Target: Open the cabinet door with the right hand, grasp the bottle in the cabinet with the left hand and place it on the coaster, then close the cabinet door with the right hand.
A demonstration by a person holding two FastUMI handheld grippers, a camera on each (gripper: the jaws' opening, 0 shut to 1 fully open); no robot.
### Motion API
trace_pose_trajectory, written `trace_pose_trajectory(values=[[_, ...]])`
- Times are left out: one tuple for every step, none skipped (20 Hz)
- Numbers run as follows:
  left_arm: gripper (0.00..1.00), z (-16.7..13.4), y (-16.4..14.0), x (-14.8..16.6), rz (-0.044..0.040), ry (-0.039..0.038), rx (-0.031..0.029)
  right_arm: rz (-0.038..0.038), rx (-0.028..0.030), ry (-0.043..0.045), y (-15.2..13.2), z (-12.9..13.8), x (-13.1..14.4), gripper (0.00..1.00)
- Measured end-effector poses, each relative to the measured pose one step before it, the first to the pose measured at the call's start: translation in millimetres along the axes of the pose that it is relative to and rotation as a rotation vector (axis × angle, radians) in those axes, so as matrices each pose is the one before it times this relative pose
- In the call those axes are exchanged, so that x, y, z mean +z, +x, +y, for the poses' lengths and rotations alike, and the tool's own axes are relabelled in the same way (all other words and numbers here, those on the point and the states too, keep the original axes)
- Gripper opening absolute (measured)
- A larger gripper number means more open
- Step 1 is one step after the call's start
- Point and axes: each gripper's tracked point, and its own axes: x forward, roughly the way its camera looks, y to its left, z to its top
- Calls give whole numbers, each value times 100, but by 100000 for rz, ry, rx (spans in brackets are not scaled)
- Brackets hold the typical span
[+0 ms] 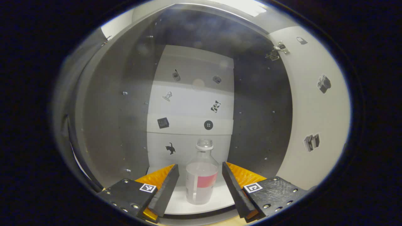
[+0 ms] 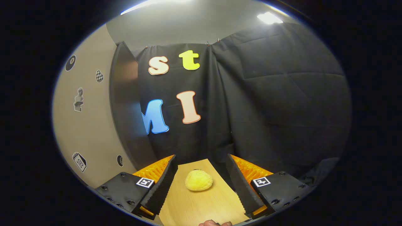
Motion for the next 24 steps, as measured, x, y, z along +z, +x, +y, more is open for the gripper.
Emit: trace_pose_trajectory(values=[[83,-121,241,-294,657,-57,-173,812,0,-483,832,-129,-160,93],[85,-8,361,-300,536,202,-231,798,-251,-1023,563,-155,-221,98],[85,50,382,-118,303,617,428,675,-132,-992,335,-26,-180,98],[83,-15,394,-281,666,675,166,557,81,-708,324,-18,-127,98],[85,111,-109,-271,806,820,289,686,336,-218,313,13,-157,98],[85,99,-82,-54,763,791,530,436,430,134,248,-41,-26,98],[83,-50,63,-83,391,135,84,209,21,212,306,-170,2,98],[86,-113,56,-1,34,-715,-517,-88,76,156,287,-97,80,98],[84,3,-78,72,71,-806,-214,42,124,92,332,-117,17,98],[85,232,-73,145,117,-193,886,155,103,39,221,-196,42,98],[87,24,-523,526,-791,-79,586,-77,450,249,379,-90,115,98],[74,-351,233,91,198,-162,-919,92,658,196,273,-45,26,98],[73,93,-145,101,35,967,200,304,847,-104,305,143,-20,98],[75,150,218,-235,-182,1639,591,288,1001,-606,360,163,5,93],[74,-37,47,40,-677,1808,38,-10,912,-835,304,117,-4,98],[75,40,88,-13,-589,1669,-379,-40,1099,-656,256,209,18,98],[73,85,-101,209,-764,945,207,112,1280,-369,173,341,-17,98],[72,-103,-61,208,-813,727,-149,-14,1445,-198,120,409,98,98],[70,78,-254,311,-1355,821,150,-98,1451,-467,201,423,-11,93],[72,-1,-116,281,-1375,668,272,-212,1215,-604,14,344,-4,93],[70,-12,-266,254,-968,347,-185,-130,1117,-587,216,325,32,98],[70,67,-235,189,-1269,-370,218,-183,767,-399,5,309,90,98],[70,-15,-321,191,-902,-673,-181,-210,1057,-190,82,230,-29,98],[70,143,-196,-72,-833,-113,478,-327,1034,-51,75,324,17,93]])
